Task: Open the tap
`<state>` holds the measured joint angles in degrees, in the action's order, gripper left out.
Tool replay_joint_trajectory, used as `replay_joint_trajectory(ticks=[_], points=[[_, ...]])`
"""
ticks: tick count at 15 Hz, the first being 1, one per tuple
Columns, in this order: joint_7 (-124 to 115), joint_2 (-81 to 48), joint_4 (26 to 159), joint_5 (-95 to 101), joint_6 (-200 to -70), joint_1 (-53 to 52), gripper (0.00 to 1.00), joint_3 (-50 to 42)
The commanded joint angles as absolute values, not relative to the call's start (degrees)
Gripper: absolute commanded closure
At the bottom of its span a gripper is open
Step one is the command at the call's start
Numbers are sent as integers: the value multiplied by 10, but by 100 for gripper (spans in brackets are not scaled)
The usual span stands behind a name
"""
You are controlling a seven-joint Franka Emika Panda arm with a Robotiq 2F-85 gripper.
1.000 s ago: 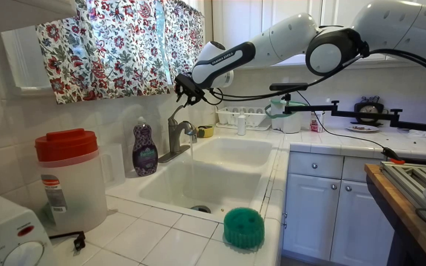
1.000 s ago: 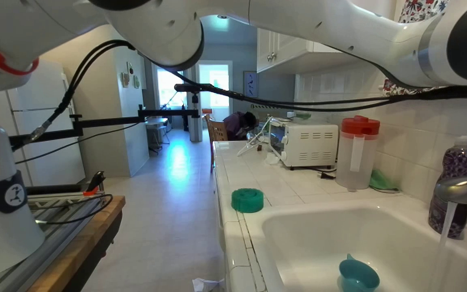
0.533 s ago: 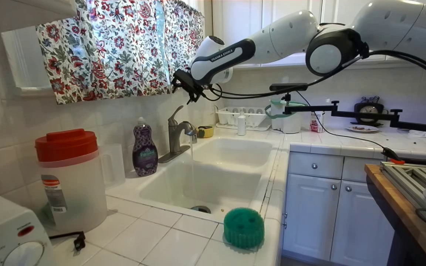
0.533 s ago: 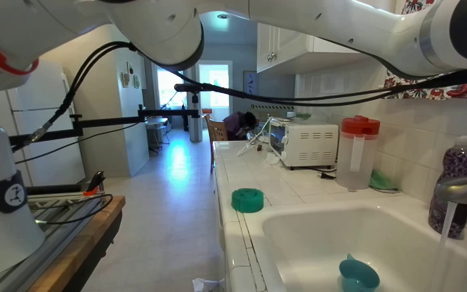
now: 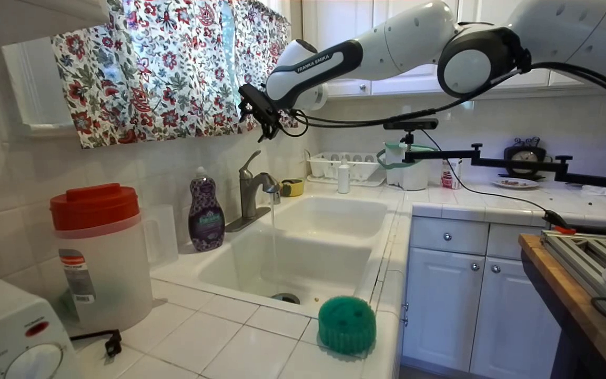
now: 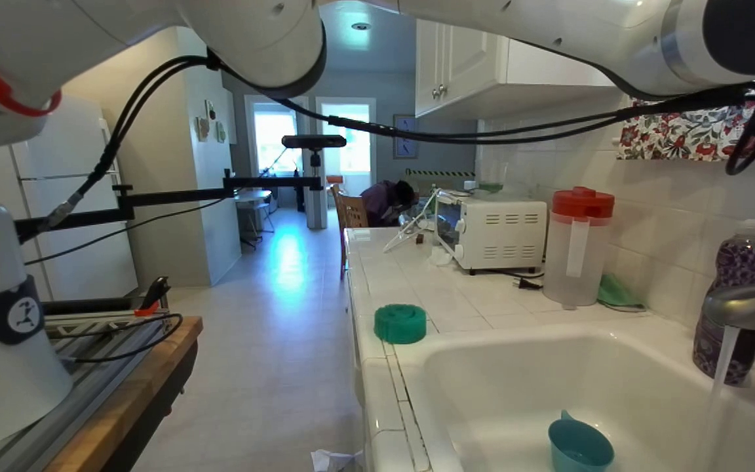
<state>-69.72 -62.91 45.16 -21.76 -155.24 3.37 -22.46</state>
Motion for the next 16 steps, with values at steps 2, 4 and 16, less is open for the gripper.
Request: replay_joint_trajectory(ticks=[2, 4, 16], points=[[-689, -549, 588, -250, -1554, 15, 0, -207], [-660, -522, 635, -244, -1553, 13, 0, -205], [-493, -254, 928, -101, -1323, 32, 0, -169]])
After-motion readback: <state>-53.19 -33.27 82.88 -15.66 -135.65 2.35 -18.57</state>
